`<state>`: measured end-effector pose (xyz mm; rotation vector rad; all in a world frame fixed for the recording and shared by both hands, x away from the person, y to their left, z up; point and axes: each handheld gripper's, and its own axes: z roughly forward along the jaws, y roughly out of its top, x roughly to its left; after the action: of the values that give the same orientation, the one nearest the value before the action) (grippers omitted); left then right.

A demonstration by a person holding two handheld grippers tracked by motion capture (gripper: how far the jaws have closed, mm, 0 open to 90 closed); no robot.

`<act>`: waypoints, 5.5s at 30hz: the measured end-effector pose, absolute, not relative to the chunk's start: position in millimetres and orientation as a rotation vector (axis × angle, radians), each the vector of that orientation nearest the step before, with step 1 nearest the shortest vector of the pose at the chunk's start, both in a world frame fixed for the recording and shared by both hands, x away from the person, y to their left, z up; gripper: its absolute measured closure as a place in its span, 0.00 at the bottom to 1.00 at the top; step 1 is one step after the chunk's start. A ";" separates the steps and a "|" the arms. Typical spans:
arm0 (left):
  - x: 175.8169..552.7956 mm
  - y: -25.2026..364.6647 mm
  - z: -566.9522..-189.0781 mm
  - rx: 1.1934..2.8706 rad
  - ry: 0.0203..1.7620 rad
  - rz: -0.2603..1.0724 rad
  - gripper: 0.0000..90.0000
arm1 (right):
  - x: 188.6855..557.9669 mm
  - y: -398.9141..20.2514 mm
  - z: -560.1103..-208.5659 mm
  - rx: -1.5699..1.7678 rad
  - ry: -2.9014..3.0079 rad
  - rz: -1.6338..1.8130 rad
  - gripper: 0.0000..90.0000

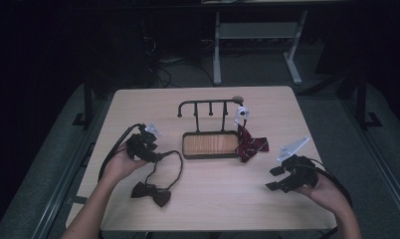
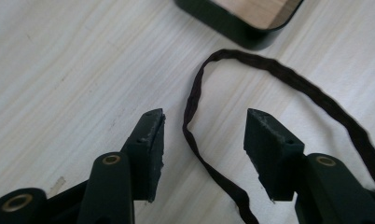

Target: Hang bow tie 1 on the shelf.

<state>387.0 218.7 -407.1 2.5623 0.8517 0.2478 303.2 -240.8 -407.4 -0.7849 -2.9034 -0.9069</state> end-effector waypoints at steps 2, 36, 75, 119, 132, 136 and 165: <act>391.0 217.1 -410.9 2.570 0.870 0.206 0.59 | 302.7 -241.7 -406.6 -0.786 -2.904 -0.911 0.47; 406.7 208.9 -430.6 2.723 0.888 0.182 0.99 | 300.2 -245.2 -401.5 -0.788 -2.908 -0.939 0.47; 363.0 223.6 -353.8 2.641 0.674 0.061 1.00 | 304.8 -248.0 -405.8 -0.799 -2.881 -0.949 0.47; 351.2 219.5 -275.0 2.626 0.485 0.074 1.00 | 304.9 -251.0 -403.3 -0.808 -2.889 -0.966 0.47; 360.5 213.3 -262.8 2.617 0.486 0.076 1.00 | 306.7 -251.9 -401.8 -0.811 -2.884 -0.987 0.45; 363.4 208.4 -260.4 2.617 0.474 0.073 1.00 | 306.4 -253.2 -403.3 -0.827 -2.871 -0.991 0.44; 391.5 200.7 -243.9 2.643 0.489 0.061 1.00 | 300.9 -258.8 -397.6 -0.829 -2.881 -1.004 0.44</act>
<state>391.5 200.7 -243.9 2.6434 0.4887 0.0612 300.9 -258.8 -397.6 -0.8286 -2.8808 -1.0039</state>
